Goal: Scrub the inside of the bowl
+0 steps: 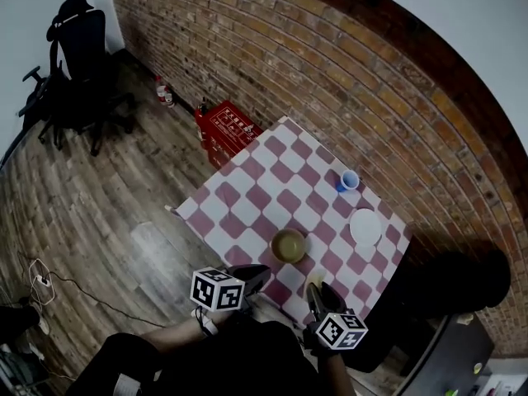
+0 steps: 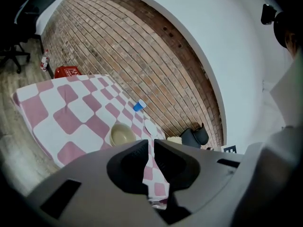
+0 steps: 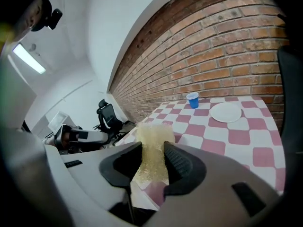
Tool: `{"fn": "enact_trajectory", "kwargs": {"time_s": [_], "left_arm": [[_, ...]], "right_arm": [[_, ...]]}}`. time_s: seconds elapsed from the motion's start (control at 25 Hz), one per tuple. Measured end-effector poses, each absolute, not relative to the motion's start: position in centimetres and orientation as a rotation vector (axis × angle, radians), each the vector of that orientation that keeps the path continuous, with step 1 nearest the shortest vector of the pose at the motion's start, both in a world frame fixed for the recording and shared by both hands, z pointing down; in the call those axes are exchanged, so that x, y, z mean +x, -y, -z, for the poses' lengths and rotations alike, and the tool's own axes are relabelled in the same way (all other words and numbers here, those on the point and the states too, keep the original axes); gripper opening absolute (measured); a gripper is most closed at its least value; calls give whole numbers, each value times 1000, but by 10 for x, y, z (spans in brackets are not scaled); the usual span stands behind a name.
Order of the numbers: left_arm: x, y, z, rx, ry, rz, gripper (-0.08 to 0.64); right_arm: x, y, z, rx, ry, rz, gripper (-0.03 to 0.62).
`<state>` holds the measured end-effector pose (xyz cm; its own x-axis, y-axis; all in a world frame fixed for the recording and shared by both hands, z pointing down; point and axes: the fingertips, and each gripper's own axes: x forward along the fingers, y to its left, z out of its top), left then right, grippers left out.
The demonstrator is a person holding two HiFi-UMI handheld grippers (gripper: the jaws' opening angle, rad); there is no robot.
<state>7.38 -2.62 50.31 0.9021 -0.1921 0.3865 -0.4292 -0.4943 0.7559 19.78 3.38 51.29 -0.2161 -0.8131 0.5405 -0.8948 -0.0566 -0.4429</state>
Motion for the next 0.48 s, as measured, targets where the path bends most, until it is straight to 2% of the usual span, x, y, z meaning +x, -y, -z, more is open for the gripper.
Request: {"fn": "enact_trajectory", "kwargs": {"time_s": [0.48], "left_arm": [[75, 73, -538, 2084, 579, -381, 48]], "right_arm": [[214, 22, -548, 1618, 2039, -990, 155]]}}
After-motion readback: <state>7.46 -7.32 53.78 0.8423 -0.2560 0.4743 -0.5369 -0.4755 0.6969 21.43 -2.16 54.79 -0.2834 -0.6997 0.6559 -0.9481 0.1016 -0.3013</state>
